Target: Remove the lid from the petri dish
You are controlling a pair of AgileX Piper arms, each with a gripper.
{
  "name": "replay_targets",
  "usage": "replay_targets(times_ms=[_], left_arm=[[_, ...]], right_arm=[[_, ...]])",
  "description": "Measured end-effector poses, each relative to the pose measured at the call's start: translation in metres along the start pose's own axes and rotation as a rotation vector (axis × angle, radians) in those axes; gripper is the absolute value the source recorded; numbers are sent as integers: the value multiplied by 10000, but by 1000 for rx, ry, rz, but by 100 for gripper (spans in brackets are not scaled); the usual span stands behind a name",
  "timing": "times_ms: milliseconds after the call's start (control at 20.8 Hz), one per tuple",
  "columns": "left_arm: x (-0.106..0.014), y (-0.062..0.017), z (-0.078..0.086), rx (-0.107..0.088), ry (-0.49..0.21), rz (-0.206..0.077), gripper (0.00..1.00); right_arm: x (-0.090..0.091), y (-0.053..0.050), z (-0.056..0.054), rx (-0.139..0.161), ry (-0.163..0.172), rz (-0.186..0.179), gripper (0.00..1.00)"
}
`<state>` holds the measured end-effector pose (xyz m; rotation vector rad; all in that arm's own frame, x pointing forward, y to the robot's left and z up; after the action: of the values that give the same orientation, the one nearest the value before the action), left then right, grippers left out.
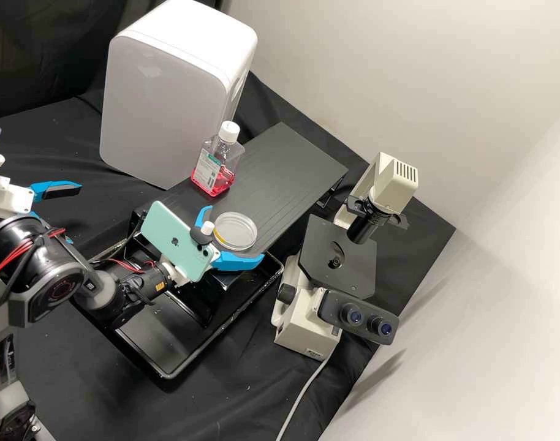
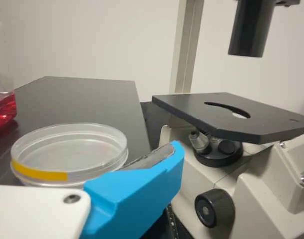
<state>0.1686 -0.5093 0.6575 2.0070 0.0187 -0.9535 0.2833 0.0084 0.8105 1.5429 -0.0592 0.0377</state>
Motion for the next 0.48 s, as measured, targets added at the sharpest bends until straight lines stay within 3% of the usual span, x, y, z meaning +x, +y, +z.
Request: replay_targets(times_ms=[240,480], left_arm=[[0,0,0,0,0,0,100],[4,-15,-5,0,2,-7,100]], right_arm=[[46,65,-64,1,26,27,100],[114,72,-89,2,31,27,100]])
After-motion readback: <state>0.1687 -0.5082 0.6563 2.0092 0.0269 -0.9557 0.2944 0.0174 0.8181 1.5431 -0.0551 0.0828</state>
